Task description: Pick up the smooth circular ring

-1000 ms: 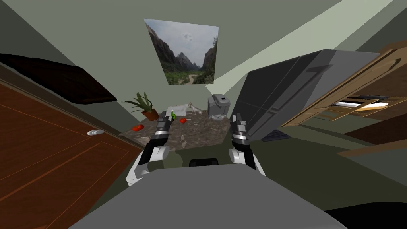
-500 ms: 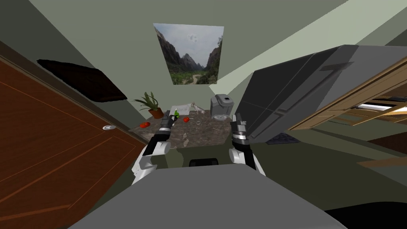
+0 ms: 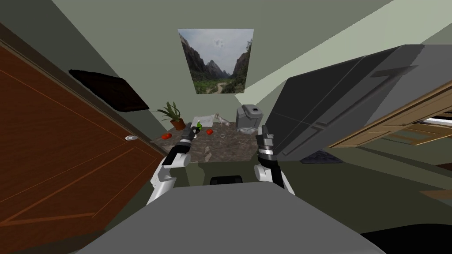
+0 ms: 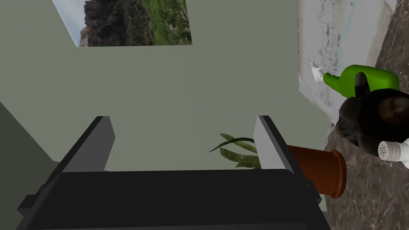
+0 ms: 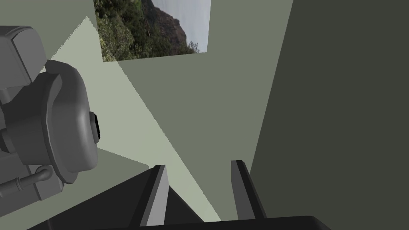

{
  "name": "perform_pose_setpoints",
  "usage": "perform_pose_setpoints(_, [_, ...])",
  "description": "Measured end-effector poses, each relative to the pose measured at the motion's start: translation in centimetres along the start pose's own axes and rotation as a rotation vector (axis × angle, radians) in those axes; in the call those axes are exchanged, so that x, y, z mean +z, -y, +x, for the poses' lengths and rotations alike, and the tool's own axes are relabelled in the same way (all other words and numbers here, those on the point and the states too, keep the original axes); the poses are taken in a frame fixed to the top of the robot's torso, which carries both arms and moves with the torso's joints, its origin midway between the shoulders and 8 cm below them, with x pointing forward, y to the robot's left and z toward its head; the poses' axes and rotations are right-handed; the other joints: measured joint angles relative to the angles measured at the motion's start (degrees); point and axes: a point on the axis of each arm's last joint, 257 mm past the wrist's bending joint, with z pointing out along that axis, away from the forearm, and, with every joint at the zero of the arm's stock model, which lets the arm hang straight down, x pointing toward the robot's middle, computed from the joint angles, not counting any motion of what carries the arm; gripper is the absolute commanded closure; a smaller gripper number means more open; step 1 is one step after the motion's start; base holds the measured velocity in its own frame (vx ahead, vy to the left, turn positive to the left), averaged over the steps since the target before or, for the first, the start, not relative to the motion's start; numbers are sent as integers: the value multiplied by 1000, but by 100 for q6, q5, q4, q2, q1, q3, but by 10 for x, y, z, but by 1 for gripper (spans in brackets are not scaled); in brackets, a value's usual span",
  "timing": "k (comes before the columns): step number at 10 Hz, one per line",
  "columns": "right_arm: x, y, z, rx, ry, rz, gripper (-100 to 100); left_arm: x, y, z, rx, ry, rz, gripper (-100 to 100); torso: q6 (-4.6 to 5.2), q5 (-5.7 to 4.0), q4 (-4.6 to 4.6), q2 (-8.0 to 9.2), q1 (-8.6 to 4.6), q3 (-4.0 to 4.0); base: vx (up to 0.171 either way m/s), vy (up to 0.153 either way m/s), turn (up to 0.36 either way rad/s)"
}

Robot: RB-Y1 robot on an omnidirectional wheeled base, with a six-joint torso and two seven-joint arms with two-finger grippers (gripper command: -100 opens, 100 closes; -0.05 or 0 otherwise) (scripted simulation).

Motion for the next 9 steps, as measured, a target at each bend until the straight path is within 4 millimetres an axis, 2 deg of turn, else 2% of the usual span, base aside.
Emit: perform_pose_setpoints(9, [0,0,0,0,0,0,0,36,-47,18,-72,-37,-192,-100,2,-1,-2,-7,-7,-4,-3,14,80])
